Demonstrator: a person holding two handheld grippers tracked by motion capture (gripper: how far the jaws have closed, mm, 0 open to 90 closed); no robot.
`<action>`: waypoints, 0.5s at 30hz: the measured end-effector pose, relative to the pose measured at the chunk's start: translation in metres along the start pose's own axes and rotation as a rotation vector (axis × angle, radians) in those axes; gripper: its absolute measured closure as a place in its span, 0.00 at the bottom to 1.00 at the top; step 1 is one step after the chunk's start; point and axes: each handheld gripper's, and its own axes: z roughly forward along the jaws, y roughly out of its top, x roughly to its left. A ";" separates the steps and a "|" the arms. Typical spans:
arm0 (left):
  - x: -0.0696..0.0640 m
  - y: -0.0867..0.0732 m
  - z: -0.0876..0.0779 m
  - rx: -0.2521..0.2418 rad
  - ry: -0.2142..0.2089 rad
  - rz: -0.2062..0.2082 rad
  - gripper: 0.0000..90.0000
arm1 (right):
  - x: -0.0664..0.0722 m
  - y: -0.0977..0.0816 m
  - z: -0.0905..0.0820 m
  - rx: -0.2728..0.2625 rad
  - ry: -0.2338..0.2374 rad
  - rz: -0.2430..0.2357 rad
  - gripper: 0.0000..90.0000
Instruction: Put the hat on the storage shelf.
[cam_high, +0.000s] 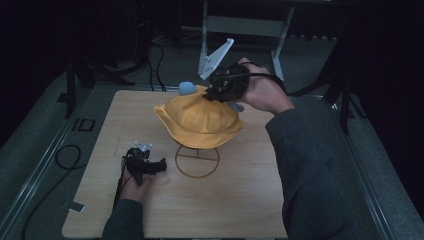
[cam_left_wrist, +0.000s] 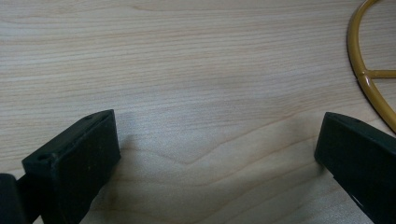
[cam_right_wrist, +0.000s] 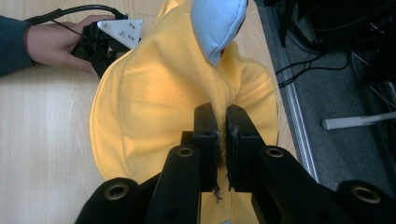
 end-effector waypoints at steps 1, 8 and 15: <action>0.000 0.000 0.000 0.000 0.000 0.000 0.00 | 0.000 0.001 0.002 0.003 0.000 -0.002 0.94; 0.000 0.000 0.000 0.000 0.000 0.000 0.00 | 0.005 0.011 0.015 0.025 0.011 -0.015 0.93; 0.000 0.000 0.000 0.000 0.000 0.000 0.00 | 0.008 0.015 0.029 0.054 0.012 -0.018 0.93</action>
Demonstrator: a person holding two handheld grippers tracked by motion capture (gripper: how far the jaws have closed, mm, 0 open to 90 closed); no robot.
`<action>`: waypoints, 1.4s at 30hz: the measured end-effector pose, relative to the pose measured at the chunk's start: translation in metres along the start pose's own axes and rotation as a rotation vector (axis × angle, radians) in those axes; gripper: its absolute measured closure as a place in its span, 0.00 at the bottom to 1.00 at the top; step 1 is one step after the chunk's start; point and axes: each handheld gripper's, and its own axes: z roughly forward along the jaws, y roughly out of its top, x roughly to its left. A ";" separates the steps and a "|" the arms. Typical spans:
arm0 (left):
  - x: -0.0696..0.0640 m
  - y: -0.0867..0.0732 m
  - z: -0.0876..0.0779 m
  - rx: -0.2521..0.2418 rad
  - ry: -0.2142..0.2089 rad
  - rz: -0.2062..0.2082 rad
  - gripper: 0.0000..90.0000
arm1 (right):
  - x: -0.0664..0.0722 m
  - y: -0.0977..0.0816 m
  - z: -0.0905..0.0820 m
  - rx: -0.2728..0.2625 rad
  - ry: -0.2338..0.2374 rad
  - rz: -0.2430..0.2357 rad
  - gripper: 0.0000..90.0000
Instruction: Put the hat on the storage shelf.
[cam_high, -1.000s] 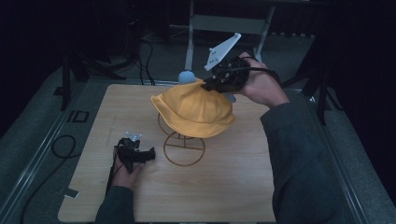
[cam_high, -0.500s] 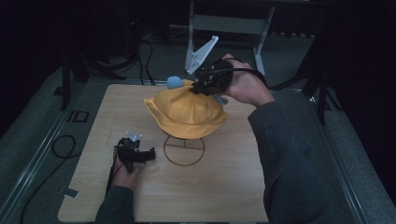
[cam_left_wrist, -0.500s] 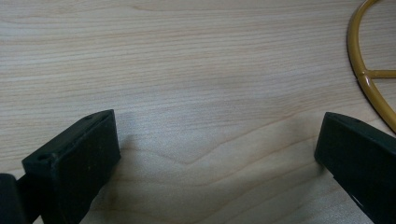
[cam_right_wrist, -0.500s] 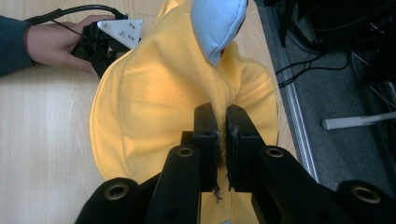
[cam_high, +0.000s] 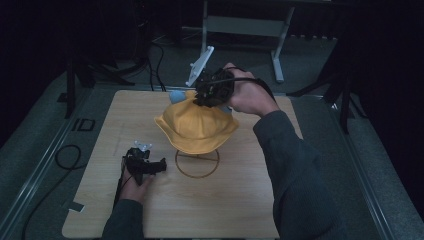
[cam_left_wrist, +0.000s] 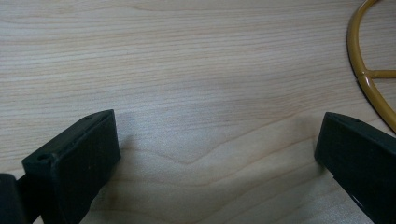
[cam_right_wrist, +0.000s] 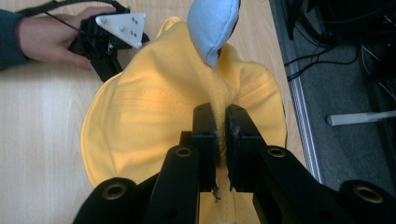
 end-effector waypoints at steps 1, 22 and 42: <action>0.000 0.000 0.000 0.000 0.000 0.000 0.00 | 0.000 0.001 0.002 0.007 -0.001 -0.001 0.92; 0.000 0.000 0.000 -0.004 0.002 0.000 0.00 | 0.004 0.001 0.025 0.049 0.010 0.025 0.84; 0.000 0.000 0.000 0.000 0.001 0.004 0.00 | 0.002 -0.006 0.003 0.036 -0.001 0.057 0.54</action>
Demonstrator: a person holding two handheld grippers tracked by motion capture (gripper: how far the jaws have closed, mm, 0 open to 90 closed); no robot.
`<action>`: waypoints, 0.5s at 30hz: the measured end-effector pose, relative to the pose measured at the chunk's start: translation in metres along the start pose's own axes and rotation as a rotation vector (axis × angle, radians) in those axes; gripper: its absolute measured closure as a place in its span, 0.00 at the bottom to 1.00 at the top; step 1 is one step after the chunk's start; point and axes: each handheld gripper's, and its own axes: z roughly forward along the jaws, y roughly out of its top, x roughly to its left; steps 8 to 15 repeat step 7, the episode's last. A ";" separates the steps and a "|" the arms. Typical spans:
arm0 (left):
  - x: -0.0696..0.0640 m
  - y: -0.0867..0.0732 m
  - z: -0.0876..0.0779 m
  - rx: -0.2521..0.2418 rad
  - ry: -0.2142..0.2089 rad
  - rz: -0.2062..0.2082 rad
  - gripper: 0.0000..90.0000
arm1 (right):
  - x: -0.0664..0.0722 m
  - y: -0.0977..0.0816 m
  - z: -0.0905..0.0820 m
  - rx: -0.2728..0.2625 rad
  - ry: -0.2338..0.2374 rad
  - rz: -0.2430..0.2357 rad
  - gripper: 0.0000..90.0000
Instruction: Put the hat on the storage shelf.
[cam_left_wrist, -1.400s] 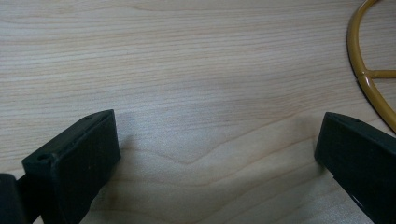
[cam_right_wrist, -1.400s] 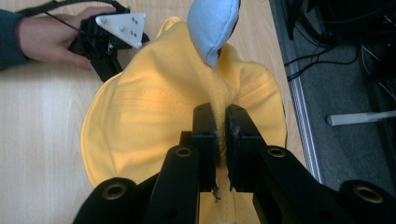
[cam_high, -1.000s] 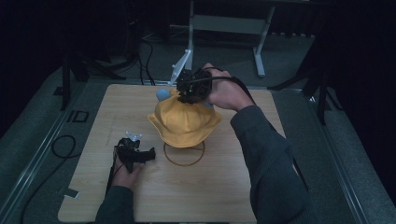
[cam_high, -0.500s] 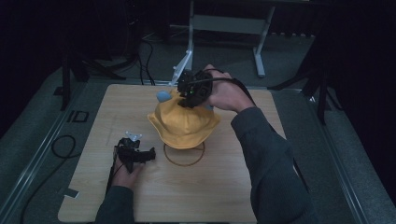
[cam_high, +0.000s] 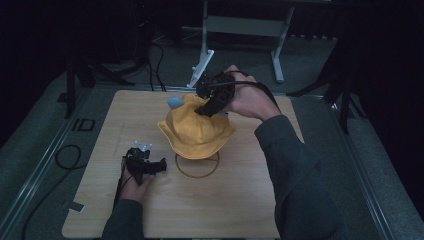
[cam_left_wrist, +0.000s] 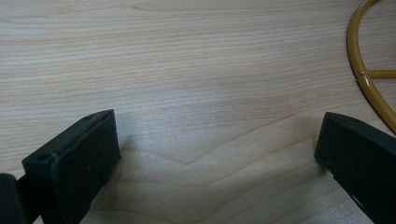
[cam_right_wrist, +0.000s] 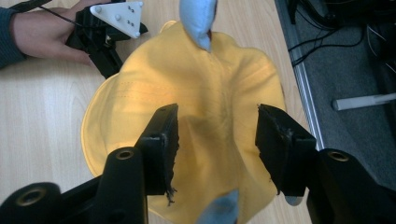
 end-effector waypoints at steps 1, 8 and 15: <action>0.000 0.000 0.000 0.000 0.000 0.000 0.00 | 0.000 0.000 -0.001 0.000 -0.004 0.005 0.53; 0.000 0.000 0.000 0.000 0.000 0.000 0.00 | -0.002 -0.005 -0.009 -0.031 -0.015 0.015 0.52; 0.000 0.000 0.000 0.000 0.000 0.000 0.00 | -0.002 -0.005 -0.009 -0.031 -0.015 0.015 0.52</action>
